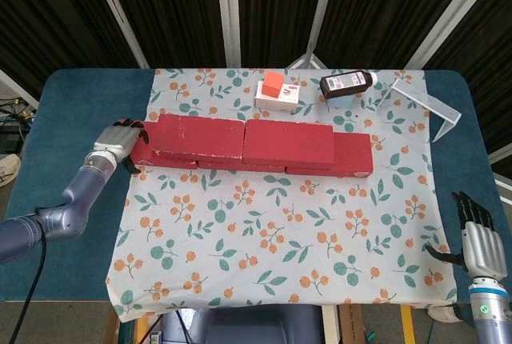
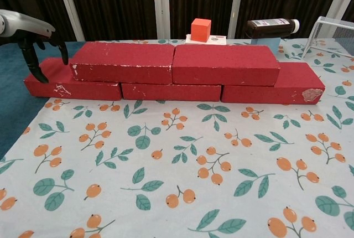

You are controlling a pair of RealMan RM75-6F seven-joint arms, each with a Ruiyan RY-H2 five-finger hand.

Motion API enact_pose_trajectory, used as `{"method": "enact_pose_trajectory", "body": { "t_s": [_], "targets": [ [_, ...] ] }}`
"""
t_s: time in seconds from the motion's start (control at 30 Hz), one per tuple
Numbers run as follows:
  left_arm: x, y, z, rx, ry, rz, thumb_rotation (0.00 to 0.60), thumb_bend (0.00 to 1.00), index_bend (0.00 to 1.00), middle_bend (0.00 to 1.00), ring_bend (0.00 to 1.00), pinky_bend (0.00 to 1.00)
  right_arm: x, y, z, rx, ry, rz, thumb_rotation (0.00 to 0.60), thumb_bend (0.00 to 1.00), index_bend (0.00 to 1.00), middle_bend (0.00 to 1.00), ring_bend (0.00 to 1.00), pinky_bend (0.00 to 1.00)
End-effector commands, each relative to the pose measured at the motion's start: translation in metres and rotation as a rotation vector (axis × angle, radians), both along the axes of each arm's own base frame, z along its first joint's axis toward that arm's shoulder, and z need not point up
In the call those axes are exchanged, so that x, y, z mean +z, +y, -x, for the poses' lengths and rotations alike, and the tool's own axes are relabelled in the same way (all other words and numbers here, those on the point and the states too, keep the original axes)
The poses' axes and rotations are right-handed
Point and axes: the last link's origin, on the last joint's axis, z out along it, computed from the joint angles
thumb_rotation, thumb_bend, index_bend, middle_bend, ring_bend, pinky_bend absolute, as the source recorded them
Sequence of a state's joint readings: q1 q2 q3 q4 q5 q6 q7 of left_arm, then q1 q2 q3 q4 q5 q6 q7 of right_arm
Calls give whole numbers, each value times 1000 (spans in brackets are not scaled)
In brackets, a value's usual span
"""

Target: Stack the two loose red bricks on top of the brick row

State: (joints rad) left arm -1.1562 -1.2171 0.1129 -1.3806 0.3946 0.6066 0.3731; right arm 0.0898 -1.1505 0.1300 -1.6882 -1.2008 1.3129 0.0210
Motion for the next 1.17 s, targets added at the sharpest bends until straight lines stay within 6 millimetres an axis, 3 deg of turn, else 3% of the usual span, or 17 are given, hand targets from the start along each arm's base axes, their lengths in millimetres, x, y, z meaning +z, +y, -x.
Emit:
{"method": "enact_pose_trajectory", "body": {
  "t_s": [0.03,0.17,0.23,0.37,0.63,0.87,1.17],
  "targets": [
    [28,-20,7,21,-30,-49,600,0,290,93,0,115,0,0,0,0,0,1,600,55,0,10,0,0],
    [49,-57,20,33,-144,-171,600,0,209,74,0,131,0,0,-1,4,-2,-1,600,55,0,11,0,0],
    [53,-88,36,6,-189,-226,600,0,177,56,0,131,0,0,-1,7,-1,-2,600,55,0,11,0,0],
    [49,-133,62,-33,-244,-285,600,0,155,41,0,128,-2,0,-3,26,1,-4,600,54,0,11,0,0],
    [39,-191,90,-121,-305,-404,600,0,153,43,0,127,-2,2,-6,51,14,8,600,55,0,11,0,0],
    [15,-218,102,-116,-306,-419,600,1,150,43,0,127,-3,3,-9,72,24,8,600,54,0,10,0,0],
    [12,-222,96,-164,-344,-454,600,3,141,50,0,124,-4,3,-14,96,29,21,600,55,0,11,0,0]
  ]
}}
